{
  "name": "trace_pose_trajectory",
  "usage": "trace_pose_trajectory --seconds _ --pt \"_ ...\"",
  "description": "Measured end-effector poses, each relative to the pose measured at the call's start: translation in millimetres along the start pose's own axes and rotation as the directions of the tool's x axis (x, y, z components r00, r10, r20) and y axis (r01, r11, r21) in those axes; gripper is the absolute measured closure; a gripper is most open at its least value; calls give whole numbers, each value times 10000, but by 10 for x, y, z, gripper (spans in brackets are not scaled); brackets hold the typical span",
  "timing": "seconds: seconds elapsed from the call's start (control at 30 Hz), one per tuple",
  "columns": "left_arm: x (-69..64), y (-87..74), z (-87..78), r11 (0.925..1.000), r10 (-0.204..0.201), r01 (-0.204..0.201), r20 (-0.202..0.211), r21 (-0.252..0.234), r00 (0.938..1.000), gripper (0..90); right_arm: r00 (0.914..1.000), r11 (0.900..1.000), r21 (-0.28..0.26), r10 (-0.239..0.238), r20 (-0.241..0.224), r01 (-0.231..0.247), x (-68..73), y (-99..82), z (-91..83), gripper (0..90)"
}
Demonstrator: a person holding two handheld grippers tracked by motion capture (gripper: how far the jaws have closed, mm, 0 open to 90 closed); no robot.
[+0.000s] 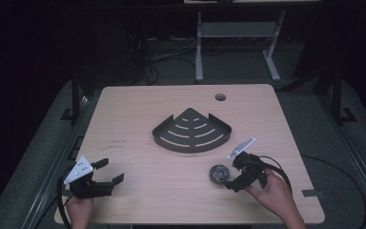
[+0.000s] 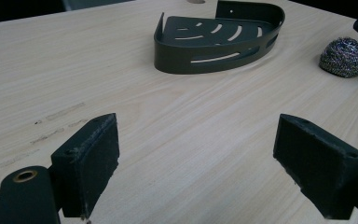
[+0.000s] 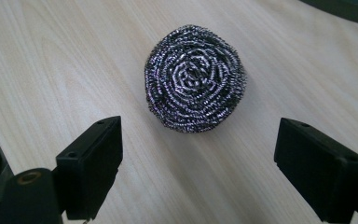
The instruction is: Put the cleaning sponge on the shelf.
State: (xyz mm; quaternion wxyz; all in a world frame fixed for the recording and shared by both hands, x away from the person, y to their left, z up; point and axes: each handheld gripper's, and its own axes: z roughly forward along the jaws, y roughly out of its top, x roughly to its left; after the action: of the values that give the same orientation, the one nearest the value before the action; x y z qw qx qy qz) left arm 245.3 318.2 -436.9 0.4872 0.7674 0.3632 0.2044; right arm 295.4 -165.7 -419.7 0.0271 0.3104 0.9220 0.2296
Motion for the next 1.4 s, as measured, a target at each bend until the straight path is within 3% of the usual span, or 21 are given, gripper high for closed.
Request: trace_pose_trajectory --seconds 0.5,1.03,1.4 --pt "4 3 -11 10000 28 -28 20 12 10000 137 9991 9993 109 -368 -197 370 51 181 142 146" --pt "4 -3 -17 10000 -52 52 5 -15 10000 137 9967 9944 682 -806 25 802 19 368 289 153" --pt "1 -1 -15 10000 -28 28 2 0 10000 137 9958 9912 951 -909 -112 916 -6 405 378 188"
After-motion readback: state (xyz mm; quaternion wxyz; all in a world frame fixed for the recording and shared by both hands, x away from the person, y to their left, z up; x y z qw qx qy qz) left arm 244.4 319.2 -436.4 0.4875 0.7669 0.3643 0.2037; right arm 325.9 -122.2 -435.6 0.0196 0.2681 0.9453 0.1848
